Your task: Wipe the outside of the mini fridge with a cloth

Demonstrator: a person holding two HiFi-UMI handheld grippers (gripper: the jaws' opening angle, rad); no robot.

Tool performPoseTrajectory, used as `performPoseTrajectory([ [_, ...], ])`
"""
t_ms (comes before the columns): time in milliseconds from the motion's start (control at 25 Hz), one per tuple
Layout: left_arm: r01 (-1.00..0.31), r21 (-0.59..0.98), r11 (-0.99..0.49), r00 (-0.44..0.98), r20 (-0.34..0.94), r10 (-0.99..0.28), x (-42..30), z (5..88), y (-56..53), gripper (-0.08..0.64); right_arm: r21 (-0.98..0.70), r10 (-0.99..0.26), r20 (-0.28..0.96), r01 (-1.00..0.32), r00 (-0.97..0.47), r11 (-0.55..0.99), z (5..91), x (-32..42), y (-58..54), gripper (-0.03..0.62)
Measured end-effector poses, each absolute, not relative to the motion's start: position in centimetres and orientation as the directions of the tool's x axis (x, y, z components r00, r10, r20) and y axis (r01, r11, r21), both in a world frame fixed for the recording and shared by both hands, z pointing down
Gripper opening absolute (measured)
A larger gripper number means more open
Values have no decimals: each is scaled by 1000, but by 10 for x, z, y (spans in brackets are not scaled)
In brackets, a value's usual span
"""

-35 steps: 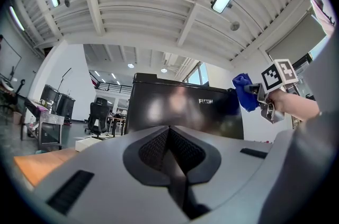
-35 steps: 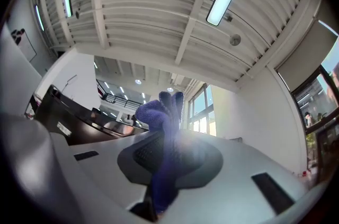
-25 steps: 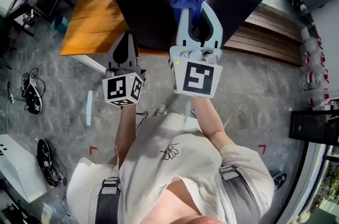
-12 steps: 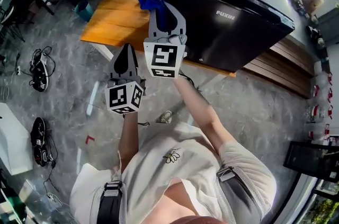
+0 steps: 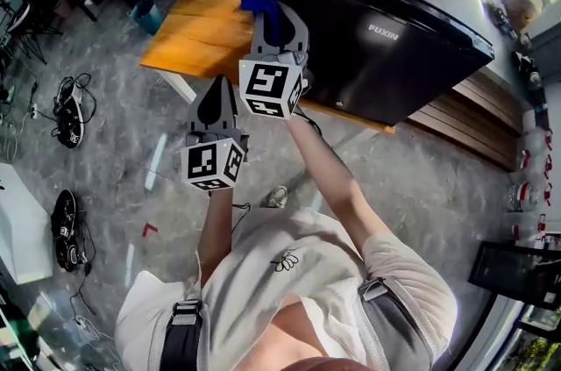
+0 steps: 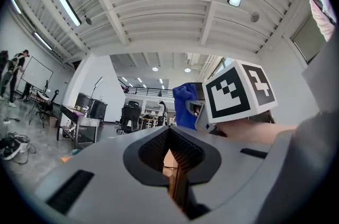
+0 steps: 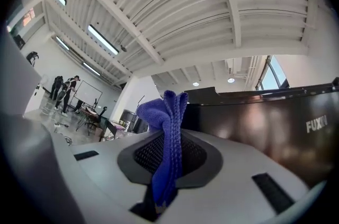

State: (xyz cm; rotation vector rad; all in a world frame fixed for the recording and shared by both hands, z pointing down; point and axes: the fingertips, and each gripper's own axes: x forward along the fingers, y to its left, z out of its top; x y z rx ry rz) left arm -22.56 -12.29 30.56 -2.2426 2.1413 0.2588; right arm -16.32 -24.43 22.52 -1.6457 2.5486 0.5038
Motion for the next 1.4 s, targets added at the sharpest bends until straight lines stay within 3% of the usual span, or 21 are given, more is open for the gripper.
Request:
performPoseTrajectory([
  [760,-985,81,-150,136,-157,-978,-189,300,-134,5,223,-919,-297,-955,-258,196,208,-44,-215,61],
  [1400,-965,62,-255,242,-170,-955,-136,297,-147,5,210,-948,-319,-976,-10,-60,205,96,-195,61],
])
